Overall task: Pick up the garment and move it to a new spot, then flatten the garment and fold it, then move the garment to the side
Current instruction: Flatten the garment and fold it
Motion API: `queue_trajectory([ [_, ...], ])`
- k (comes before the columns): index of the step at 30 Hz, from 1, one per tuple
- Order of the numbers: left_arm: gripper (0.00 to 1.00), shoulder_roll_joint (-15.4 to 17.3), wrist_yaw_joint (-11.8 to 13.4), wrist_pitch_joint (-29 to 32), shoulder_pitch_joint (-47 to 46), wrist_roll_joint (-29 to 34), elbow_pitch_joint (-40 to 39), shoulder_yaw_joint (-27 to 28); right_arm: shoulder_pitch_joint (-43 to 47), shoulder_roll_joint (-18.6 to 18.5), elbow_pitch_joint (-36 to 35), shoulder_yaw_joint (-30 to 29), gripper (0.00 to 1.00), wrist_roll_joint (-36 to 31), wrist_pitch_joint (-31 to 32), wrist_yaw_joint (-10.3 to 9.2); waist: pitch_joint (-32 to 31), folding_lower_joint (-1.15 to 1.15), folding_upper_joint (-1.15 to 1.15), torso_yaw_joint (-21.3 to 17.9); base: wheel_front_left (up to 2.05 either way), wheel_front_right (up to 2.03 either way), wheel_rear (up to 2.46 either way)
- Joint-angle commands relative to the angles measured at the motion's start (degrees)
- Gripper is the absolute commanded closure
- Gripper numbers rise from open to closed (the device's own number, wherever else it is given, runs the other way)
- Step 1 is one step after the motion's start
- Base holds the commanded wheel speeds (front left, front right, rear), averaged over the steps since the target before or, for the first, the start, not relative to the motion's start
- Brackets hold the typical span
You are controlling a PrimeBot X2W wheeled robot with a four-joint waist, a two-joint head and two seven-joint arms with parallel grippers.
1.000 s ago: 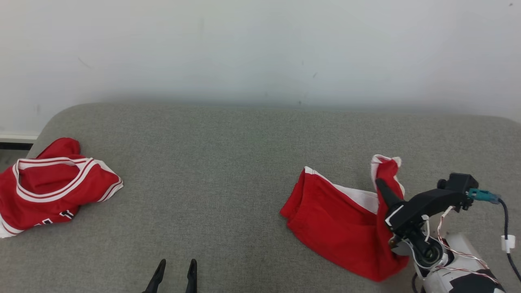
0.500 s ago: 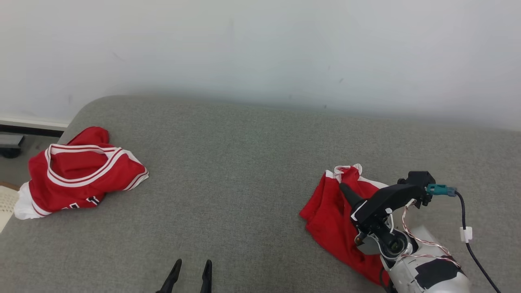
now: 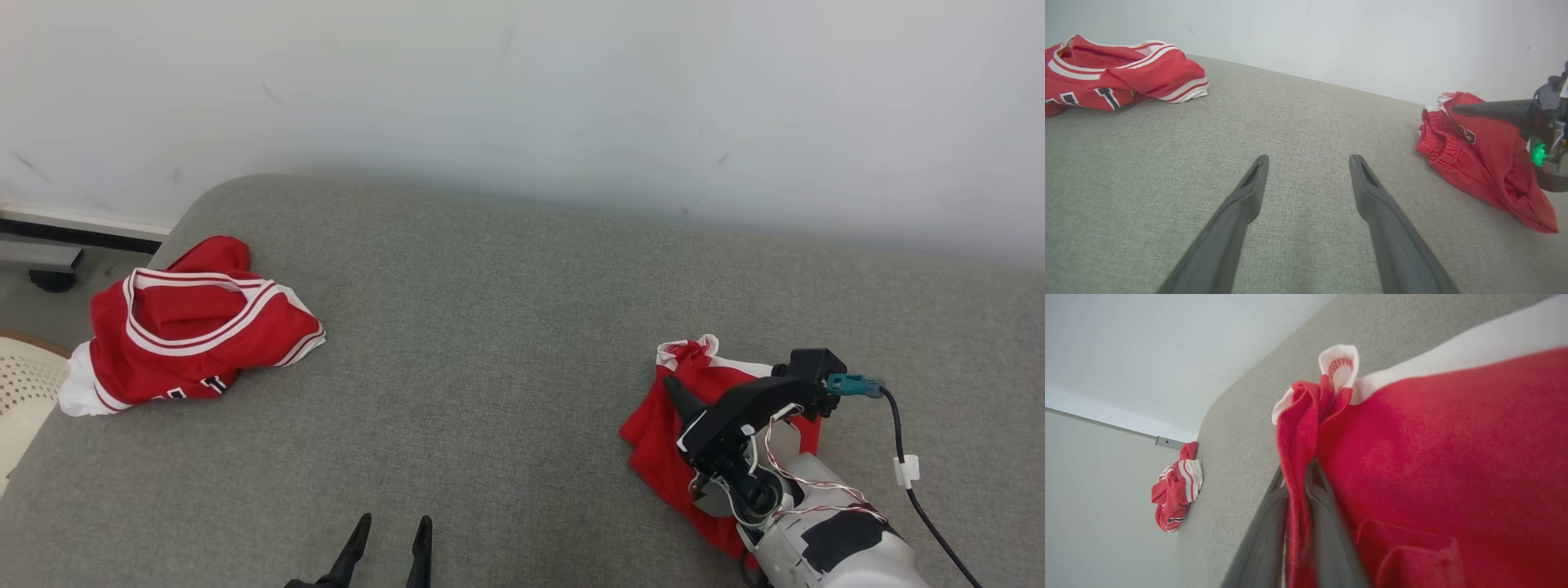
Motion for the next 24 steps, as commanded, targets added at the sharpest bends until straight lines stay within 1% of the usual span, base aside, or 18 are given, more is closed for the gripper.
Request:
queue_trajectory([
  [1, 0.0, 0.1, 0.05, -0.15, -0.2, -0.05, 0.19, 0.26, -0.25, 0.09, -0.02, 0.98, 0.0, 0.84, -0.87, 0.04, -0.36, 0.0, -0.01, -0.42, 0.0, 0.0, 0.0],
  [6, 0.0, 0.1, 0.06, -0.14, 1.12, 0.5, -0.02, 1.41, -0.21, 0.09, -3.75, 3.81, 0.0, 1.92, -3.12, 0.04, -0.95, 0.0, -0.01, -1.85, 0.0, 0.0, 0.0],
  [7, 0.0, 0.1, 0.03, -0.15, 1.38, 0.56, -0.08, 1.58, 0.03, -0.51, -4.57, 4.19, 0.0, 1.53, -3.81, 0.04, -1.03, 0.0, -0.01, -2.15, 0.0, 0.0, 0.0],
  [11, 0.0, 0.1, -0.12, -0.15, 1.5, 0.79, -0.34, 2.52, 1.53, -3.81, -9.03, 4.91, 0.0, 1.03, -7.37, 0.04, -1.23, 0.0, -0.01, -3.21, 0.0, 0.0, 0.0],
  [16, 0.0, 0.1, -0.26, -0.15, 2.15, 1.11, -0.65, 3.37, 4.16, -9.28, -14.49, 4.98, 0.0, -0.34, -13.64, 0.04, -1.33, 0.0, -0.01, -4.2, 0.0, 0.0, 0.0],
  [17, 0.0, 0.09, -0.23, -0.15, 2.28, 1.17, -0.71, 3.51, 5.09, -10.22, -15.22, 4.77, 0.0, -0.27, -14.74, 0.04, -1.37, 0.0, -0.01, -4.36, 0.0, 0.0, 0.0],
  [18, 0.0, 0.09, -0.23, -0.15, 2.28, 1.17, -0.71, 3.51, 5.09, -10.22, -15.22, 4.77, 0.0, -0.27, -14.74, 0.04, -1.37, 0.0, -0.01, -4.36, 0.0, 0.0, 0.0],
  [23, 0.0, 0.09, -0.2, -0.14, 2.77, 1.28, -1.06, 4.18, 9.55, -13.9, -17.31, 4.58, 0.0, -1.81, -18.22, 0.04, -1.48, 0.0, -0.01, -5.07, 0.0, 0.0, 0.0],
  [24, 0.0, 0.09, -0.22, -0.15, 2.72, 1.42, -1.23, 4.4, 12.46, -14.75, -17.82, 4.27, 0.0, -2.43, -19.34, 0.04, -1.6, 0.0, -0.01, -5.41, 0.0, 0.0, 0.0],
])
